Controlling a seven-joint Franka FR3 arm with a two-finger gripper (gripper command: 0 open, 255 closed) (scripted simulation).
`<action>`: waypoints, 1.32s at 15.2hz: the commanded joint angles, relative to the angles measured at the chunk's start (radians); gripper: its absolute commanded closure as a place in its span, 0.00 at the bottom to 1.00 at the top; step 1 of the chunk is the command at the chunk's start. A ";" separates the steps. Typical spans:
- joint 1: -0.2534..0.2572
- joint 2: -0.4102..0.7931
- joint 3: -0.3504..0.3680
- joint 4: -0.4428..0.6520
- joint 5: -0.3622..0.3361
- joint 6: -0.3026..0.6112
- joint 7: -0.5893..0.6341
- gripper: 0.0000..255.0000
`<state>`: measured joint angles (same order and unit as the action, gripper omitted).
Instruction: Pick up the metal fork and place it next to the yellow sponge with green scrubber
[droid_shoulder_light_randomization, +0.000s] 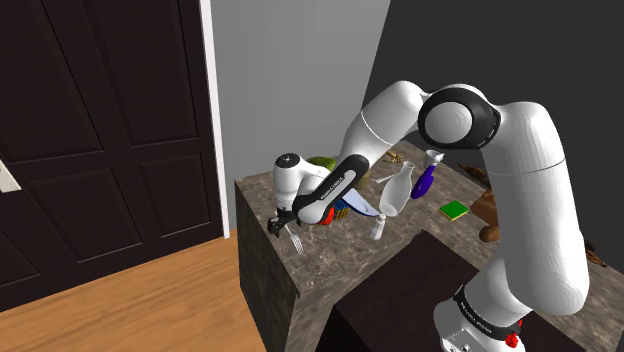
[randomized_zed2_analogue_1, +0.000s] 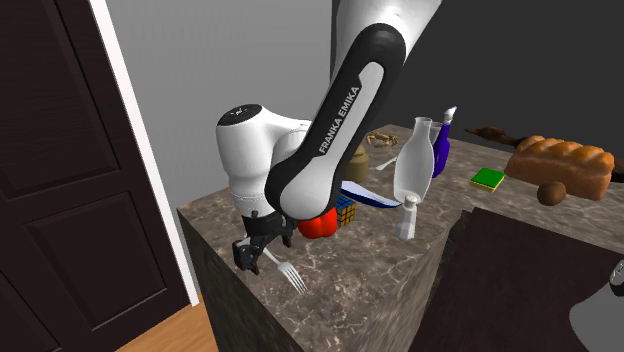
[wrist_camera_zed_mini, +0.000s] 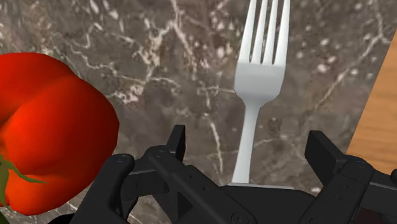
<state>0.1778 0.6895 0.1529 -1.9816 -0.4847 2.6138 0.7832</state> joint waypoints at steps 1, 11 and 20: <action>0.000 0.000 0.000 0.000 0.000 0.000 0.000 1.00; -0.003 -0.012 0.004 -0.005 0.004 -0.007 -0.004 1.00; -0.031 -0.120 0.043 -0.040 0.046 -0.079 -0.043 1.00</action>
<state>0.1485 0.5800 0.1915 -2.0193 -0.4433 2.5427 0.7434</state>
